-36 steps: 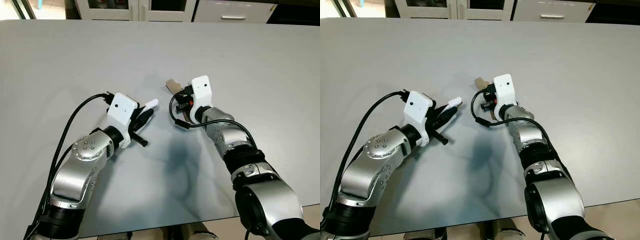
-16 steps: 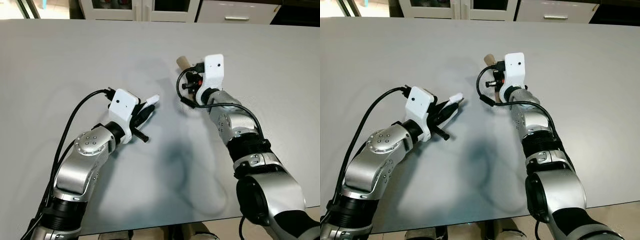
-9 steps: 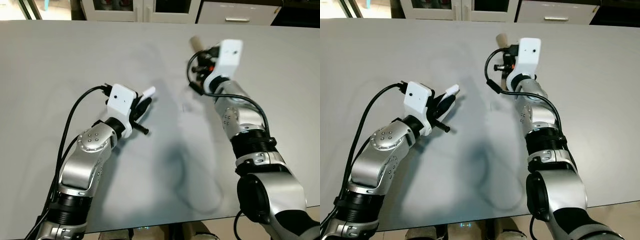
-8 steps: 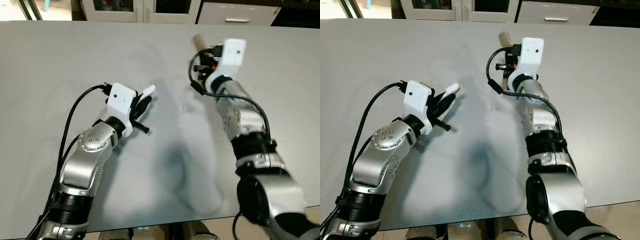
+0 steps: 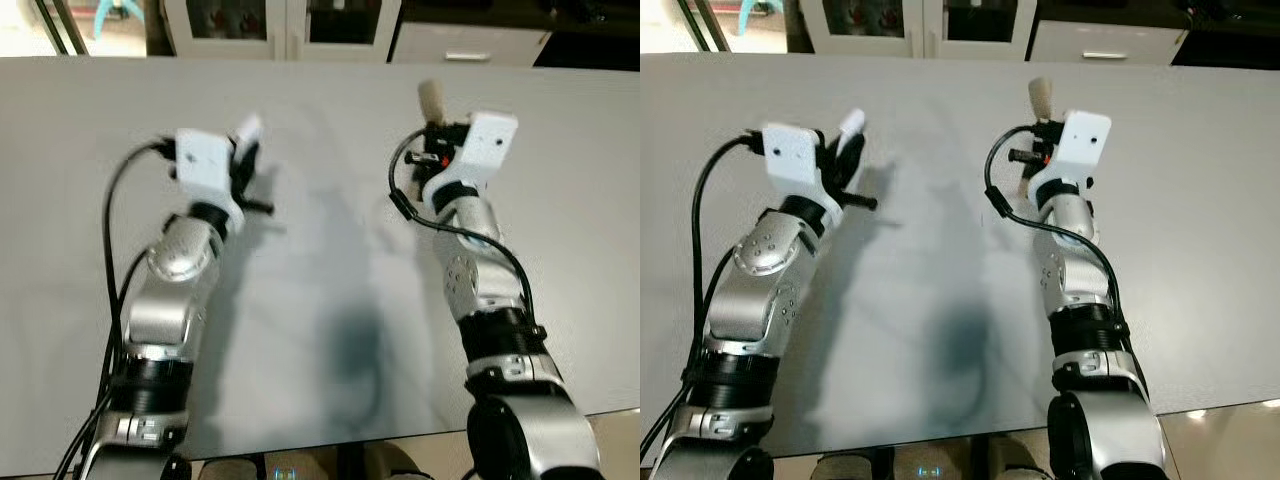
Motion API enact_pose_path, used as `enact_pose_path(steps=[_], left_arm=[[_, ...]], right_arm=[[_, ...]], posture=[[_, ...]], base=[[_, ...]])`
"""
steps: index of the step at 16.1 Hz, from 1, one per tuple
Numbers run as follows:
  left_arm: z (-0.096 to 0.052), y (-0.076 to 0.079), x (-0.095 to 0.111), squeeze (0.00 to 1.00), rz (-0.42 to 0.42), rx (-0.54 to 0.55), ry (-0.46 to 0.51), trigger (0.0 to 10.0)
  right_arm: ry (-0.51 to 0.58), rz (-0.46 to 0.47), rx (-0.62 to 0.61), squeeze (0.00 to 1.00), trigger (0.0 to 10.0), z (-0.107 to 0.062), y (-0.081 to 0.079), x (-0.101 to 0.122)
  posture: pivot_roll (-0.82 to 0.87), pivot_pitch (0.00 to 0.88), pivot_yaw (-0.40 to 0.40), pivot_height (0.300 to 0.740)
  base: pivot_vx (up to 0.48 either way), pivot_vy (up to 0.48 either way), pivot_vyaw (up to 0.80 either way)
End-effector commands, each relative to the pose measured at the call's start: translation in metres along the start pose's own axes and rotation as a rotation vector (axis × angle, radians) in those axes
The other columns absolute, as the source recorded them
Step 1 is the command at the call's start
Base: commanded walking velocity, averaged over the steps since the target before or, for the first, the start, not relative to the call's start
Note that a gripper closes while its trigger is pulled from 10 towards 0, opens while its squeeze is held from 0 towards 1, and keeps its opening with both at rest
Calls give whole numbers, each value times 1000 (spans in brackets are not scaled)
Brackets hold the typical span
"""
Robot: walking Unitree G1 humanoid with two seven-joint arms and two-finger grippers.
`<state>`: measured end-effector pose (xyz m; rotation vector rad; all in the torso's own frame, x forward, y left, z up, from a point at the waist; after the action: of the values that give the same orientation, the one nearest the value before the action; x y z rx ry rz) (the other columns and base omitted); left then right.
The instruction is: Picking trash to rubbish bin
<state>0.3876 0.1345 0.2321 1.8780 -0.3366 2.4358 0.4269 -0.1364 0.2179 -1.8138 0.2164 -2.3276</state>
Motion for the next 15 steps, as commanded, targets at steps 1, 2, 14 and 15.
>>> enact_pose_path(steps=[1,2,14,15], left_arm=[[3,-1,-1,0,10,21,2,10000],[5,-1,-3,0,25,24,-1,10000],[1,-1,-35,0,64,61,-39,10000],[1,-2,-38,0,71,67,-47,10000]], right_arm=[[46,-24,-15,0,10000,-3,6,8],[46,-30,-26,0,10000,-6,10,5],[-54,-73,-108,0,10000,-31,30,-38],[-56,-75,-108,0,10000,-32,31,-39]], posture=[[45,81,-59,740],[46,76,-59,740],[32,0,-50,740],[32,0,-52,740]], base=[[0,0,0],[0,0,0],[0,0,0],[0,0,0]])
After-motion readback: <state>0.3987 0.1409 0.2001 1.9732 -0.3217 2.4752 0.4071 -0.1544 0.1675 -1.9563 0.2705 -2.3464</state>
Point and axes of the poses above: a point about 5 cm out from each wrist's last joint towards the gripper, its own z axis pointing out of the wrist towards the gripper, its own x axis along the axis of the wrist's last joint, y = z × x, the point moved 5 cm from there along z, pointing out of the wrist towards the gripper, and after that the axes turned 3 degrees about z, right-handed, at the moved point
